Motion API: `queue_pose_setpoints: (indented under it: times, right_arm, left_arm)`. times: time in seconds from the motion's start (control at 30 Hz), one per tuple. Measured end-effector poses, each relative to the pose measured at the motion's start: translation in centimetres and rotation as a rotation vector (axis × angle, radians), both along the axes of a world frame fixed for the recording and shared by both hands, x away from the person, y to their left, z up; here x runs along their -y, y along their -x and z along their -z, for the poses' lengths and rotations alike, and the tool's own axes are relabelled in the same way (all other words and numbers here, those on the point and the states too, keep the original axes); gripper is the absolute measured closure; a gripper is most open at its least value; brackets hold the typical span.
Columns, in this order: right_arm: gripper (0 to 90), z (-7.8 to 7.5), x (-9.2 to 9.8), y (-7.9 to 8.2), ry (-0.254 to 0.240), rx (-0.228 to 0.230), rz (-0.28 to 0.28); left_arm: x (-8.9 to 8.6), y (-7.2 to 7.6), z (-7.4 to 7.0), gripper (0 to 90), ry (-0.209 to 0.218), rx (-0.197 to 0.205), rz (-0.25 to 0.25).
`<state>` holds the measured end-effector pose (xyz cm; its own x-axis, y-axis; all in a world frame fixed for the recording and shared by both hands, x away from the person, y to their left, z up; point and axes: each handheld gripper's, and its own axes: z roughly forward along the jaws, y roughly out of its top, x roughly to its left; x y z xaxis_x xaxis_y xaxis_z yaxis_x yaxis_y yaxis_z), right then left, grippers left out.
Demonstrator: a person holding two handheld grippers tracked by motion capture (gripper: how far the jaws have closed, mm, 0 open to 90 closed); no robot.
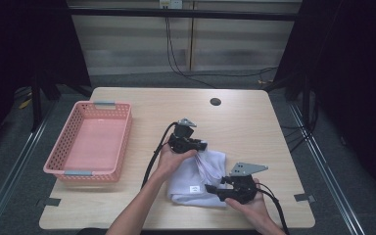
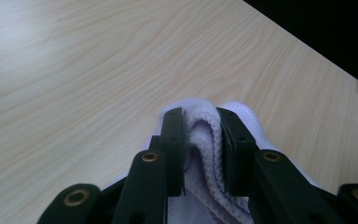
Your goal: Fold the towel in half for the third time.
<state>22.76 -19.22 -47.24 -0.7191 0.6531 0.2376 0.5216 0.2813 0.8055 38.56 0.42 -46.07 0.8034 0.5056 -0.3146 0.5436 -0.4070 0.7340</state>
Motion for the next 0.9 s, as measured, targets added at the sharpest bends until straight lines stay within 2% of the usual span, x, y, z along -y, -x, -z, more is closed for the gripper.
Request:
queue_pose_setpoints:
  times: [0.1,0.27,0.3,0.33,0.37,0.4,0.43,0.47,0.5,0.57,0.6,0.67,0.73,0.83,0.9]
  right_arm:
    - [36.6,0.0,0.4,0.0,-0.001,-0.009,0.011]
    - [30.4,-0.3,1.0,0.2,0.017,0.001,0.027]
    - [30.3,-0.2,1.1,0.2,0.02,-0.003,0.026]
    - [29.6,-0.2,1.3,0.2,0.024,-0.005,0.037]
    - [29.3,-0.1,1.5,0.1,0.005,-0.019,0.043]
    - [29.2,-0.2,1.5,-0.1,0.016,-0.032,0.031]
    - [28.7,-0.4,1.5,-0.1,0.04,-0.01,0.047]
    - [28.4,-0.5,1.7,-0.1,0.029,-0.005,0.058]
    - [28.4,-0.6,1.9,-0.2,-0.001,-0.018,0.057]
    - [28.0,-0.7,2.2,-0.3,0.015,-0.001,0.077]
    - [28.0,-0.9,2.5,-0.4,0.004,-0.003,0.082]
    - [28.0,-1.1,3.0,-0.7,0.002,0.008,0.111]
    - [27.0,-1.4,3.7,-1.4,-0.005,0.007,0.136]
    - [26.1,-1.6,4.1,-2.6,-0.006,-0.002,0.157]
    - [25.8,-1.5,4.1,-3.6,0.026,0.01,0.187]
  left_arm:
    - [1.0,0.1,0.3,73.8,0.002,-0.007,0.01]
    - [3.1,0.5,0.5,72.7,0.002,0.003,0.063]
    - [3.4,0.6,0.6,70.6,0.02,-0.003,0.071]
    - [3.6,0.6,0.6,68.9,0.055,-0.031,0.074]
    - [3.9,0.6,0.4,65.9,0.053,-0.041,0.087]
    - [4.1,0.9,-0.1,62.2,0.041,-0.009,0.084]
    - [4.1,1.1,-0.5,58.6,0.047,0.005,0.087]
    - [3.8,1.3,-1.1,57.3,0.087,0.013,0.108]
    - [3.6,1.4,-1.4,55.2,0.094,0.018,0.117]
    - [2.8,1.8,-2.1,50.7,0.061,0.056,0.113]
    - [2.2,2.0,-2.3,49.2,0.062,0.068,0.112]
    - [0.8,2.4,-2.5,48.0,0.067,0.078,0.094]
    - [-1.2,2.9,-2.4,46.7,0.097,0.086,0.087]
    - [-3.4,3.4,-2.2,44.6,0.1,0.089,0.068]
    - [-5.0,4.0,-1.9,48.5,0.063,0.089,0.079]
